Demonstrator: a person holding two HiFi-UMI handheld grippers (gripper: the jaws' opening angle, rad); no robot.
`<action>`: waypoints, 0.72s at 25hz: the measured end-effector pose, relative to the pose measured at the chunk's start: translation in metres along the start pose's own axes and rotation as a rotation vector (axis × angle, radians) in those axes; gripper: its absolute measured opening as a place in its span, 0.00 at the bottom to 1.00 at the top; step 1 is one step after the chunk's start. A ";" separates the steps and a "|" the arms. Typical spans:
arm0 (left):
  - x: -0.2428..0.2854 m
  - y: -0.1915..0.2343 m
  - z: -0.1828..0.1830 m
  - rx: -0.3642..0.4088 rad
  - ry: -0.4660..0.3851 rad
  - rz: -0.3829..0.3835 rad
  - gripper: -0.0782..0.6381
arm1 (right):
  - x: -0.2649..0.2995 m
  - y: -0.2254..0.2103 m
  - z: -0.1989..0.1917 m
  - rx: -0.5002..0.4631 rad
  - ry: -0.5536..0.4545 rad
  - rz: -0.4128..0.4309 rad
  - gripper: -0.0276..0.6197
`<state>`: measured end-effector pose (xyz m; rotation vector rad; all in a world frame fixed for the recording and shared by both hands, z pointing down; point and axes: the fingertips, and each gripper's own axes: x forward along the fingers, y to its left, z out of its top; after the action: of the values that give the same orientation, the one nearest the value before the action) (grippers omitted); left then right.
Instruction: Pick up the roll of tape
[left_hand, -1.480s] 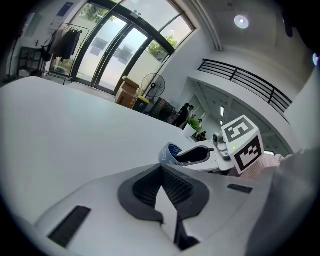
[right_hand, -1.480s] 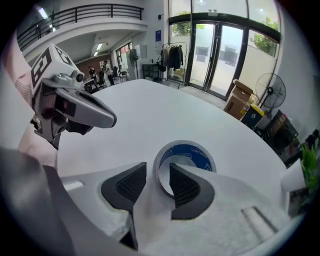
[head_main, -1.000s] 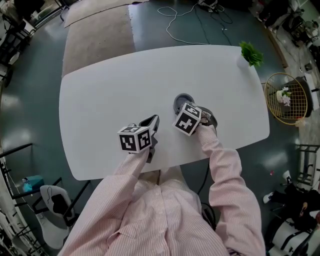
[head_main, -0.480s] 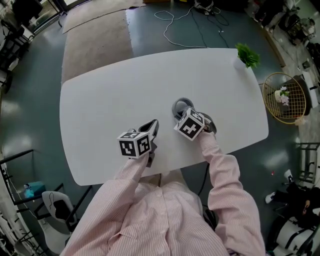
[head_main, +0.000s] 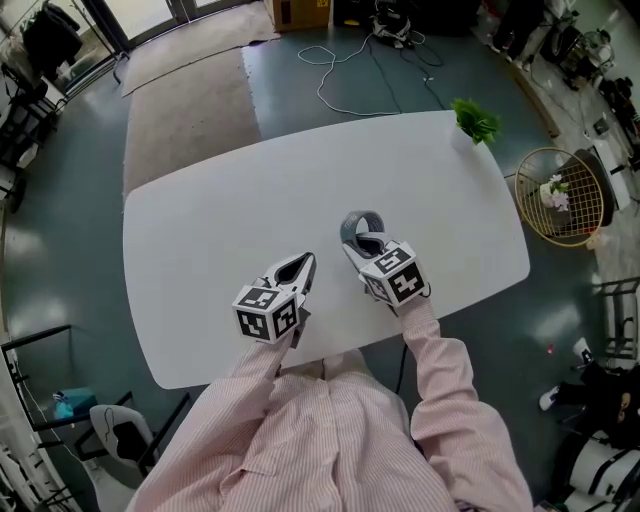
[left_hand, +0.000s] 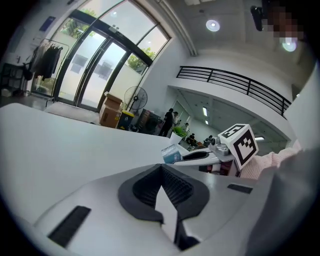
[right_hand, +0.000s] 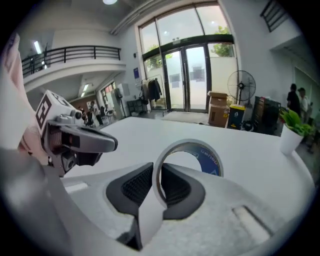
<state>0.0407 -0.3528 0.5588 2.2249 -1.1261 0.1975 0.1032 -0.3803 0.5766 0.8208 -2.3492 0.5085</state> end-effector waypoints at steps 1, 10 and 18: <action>-0.002 -0.003 0.003 0.018 -0.012 -0.004 0.11 | -0.006 0.001 0.004 0.031 -0.042 0.000 0.13; -0.019 -0.029 0.035 0.142 -0.127 -0.031 0.11 | -0.057 -0.001 0.024 0.213 -0.351 -0.031 0.13; -0.037 -0.044 0.066 0.195 -0.216 -0.031 0.11 | -0.091 0.008 0.046 0.241 -0.497 -0.049 0.13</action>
<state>0.0418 -0.3480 0.4710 2.4824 -1.2294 0.0560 0.1368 -0.3588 0.4819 1.2294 -2.7402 0.6329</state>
